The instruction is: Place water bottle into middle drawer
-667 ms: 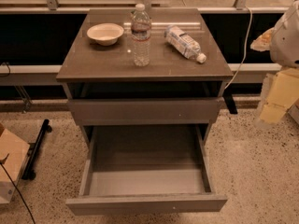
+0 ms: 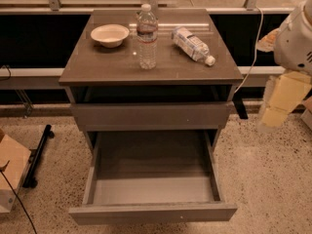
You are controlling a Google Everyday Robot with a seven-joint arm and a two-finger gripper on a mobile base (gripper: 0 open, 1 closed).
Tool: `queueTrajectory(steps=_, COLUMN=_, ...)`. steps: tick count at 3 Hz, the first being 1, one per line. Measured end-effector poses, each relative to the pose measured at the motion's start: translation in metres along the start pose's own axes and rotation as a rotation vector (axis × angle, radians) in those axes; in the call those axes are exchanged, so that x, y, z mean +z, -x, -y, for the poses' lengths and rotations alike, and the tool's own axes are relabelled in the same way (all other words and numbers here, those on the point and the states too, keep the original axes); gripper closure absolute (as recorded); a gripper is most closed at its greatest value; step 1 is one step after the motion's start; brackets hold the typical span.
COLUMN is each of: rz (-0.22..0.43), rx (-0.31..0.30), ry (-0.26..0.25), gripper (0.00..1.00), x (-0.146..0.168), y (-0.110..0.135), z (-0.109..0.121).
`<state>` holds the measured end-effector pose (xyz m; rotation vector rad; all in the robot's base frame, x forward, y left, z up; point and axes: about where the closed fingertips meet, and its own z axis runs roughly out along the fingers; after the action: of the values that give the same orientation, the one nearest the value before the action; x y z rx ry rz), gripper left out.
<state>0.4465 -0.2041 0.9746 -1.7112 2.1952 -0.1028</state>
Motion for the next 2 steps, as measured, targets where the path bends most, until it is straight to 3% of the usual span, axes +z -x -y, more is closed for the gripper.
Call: queueTrajectory(steps=2, rz=0.108, rx=-0.002, ry=-0.069, gripper=0.00, x=0.020, y=0.038, z=0.032)
